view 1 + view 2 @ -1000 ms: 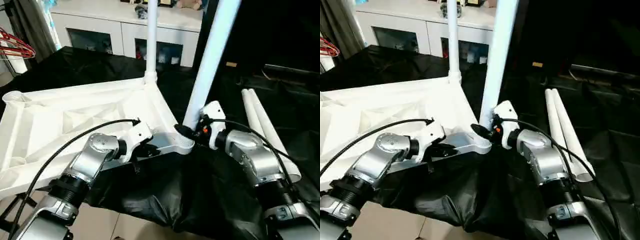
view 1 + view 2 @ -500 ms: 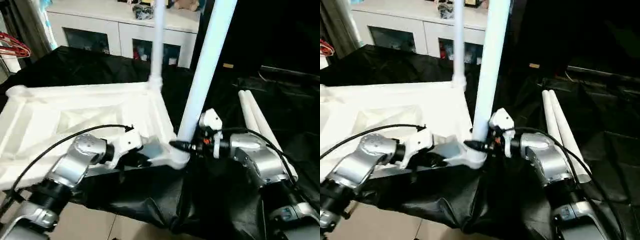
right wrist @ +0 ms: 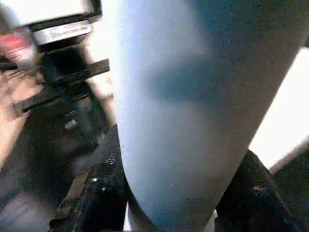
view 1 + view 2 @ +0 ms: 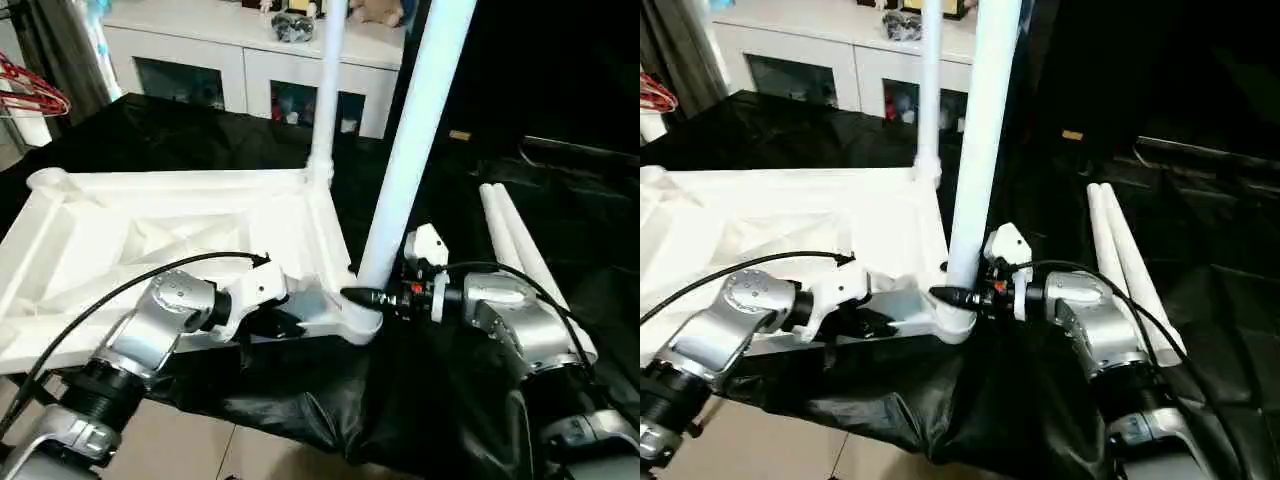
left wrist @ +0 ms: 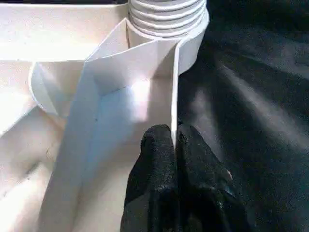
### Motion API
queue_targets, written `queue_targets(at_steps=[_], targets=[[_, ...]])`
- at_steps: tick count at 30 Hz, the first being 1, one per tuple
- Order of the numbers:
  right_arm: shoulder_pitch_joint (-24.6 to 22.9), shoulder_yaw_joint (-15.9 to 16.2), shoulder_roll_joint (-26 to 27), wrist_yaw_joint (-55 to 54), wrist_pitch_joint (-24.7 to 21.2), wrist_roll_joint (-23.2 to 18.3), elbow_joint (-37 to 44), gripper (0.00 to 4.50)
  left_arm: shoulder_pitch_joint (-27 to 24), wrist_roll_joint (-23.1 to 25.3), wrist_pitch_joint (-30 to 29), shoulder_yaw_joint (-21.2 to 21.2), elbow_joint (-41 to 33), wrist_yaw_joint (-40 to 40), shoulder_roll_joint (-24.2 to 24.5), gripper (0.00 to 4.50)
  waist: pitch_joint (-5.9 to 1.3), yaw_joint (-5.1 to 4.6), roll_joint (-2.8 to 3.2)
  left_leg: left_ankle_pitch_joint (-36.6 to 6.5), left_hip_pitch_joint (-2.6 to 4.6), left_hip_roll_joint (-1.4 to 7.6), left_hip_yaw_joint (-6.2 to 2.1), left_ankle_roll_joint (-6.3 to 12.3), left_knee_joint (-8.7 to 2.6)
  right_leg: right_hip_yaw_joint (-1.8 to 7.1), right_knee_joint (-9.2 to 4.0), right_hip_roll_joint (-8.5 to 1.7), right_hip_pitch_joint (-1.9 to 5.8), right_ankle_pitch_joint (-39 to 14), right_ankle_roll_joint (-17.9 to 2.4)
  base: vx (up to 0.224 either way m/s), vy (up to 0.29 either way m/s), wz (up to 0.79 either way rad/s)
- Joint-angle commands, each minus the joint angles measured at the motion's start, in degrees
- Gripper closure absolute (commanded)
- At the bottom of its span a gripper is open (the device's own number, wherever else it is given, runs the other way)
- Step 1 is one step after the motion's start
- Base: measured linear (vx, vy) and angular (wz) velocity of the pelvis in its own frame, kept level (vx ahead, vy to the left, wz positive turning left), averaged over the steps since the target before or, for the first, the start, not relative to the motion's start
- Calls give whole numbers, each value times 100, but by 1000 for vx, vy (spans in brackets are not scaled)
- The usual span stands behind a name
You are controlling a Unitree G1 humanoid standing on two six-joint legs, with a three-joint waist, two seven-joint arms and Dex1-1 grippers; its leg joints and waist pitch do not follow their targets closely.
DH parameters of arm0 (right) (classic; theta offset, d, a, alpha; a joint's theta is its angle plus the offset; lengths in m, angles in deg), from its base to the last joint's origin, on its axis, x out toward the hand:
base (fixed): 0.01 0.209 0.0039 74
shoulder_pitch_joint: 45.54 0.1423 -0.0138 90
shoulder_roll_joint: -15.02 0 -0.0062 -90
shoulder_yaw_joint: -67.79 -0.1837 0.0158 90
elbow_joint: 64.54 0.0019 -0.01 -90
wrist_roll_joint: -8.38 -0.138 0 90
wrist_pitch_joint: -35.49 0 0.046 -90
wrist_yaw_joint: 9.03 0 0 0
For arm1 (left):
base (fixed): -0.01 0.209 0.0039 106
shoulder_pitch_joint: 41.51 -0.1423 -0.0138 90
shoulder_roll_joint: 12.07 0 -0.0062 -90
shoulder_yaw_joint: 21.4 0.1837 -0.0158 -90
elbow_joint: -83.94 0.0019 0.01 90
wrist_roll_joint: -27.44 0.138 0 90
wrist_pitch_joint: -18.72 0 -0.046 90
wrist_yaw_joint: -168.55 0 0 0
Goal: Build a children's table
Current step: Insert table leg to table base
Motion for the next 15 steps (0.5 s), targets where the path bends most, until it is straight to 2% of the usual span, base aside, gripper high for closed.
queue_targets(at_steps=[1,2,3,4,5,6,7,8,11,12,13,15], targets=[[207,62,324,-1062,4,390,-1019,262,486,-46,-277,-399,-191,885,-420,450,-256,-49,50,-2413,163,352,-274,-374,-468,270,-587,-585,78,-2933,-927,0,0,0],[211,60,326,-1071,6,391,-1026,262,487,-46,-280,-401,-191,890,-423,450,-256,-49,50,-2413,163,352,-274,-374,-468,270,-587,-585,78,-2933,-927,0,0,0],[460,-65,469,-1608,35,435,-1432,262,558,11,-540,-473,-220,1216,-575,450,-268,-68,83,-2411,121,353,-308,-394,-479,240,-597,-609,125,-2970,-844,0,0,0],[572,-125,535,-1840,45,447,-1608,262,588,36,-661,-509,-239,1373,-649,450,-261,-114,72,-2414,90,350,-319,-385,-493,235,-593,-589,127,-2818,-856,0,0,0],[668,-158,596,-2070,89,476,-1755,262,619,84,-780,-541,-256,1557,-732,450,-263,-122,72,-2427,98,347,-317,-378,-490,241,-594,-582,116,-2759,-875,0,0,0],[703,-170,619,-2156,106,488,-1810,262,630,103,-824,-553,-262,1626,-763,450,-265,-110,57,-2426,141,331,-294,-340,-459,261,-609,-586,76,-2693,-911,0,0,0],[766,-189,659,-2310,140,510,-1908,262,652,138,-903,-573,-271,1751,-819,450,-263,-100,55,-2337,146,325,-269,-264,-441,283,-617,-592,69,-2612,-966,0,0,0],[875,-238,748,-2520,193,525,-2080,262,682,175,-1053,-616,-299,1969,-951,450,-262,-88,41,-2255,121,320,-266,-219,-444,284,-624,-595,90,-2573,-966,0,0,0],[1112,-420,965,-2869,311,509,-2487,262,719,271,-1275,-629,-360,2315,-1187,450,-294,-64,45,-1883,98,338,-244,-156,-445,293,-554,-572,117,-2064,-1083,0,0,0],[1188,-451,1033,-2934,368,522,-2641,262,722,282,-1267,-598,-358,2356,-1240,450,-311,-57,26,-1717,75,343,-227,-100,-441,304,-524,-574,132,-1767,-1143,0,0,0],[1220,-461,1062,-2956,399,532,-2711,262,720,284,-1264,-584,-360,2370,-1260,450,-322,-34,37,-1547,55,344,-217,-55,-442,300,-494,-567,157,-1481,-1189,0,0,0],[1279,-451,1108,-2947,461,554,-2852,262,705,260,-1288,-547,-386,2366,-1277,450,-331,-15,39,-1359,63,343,-195,19,-427,304,-462,-555,160,-1153,-1254,0,0,0]])
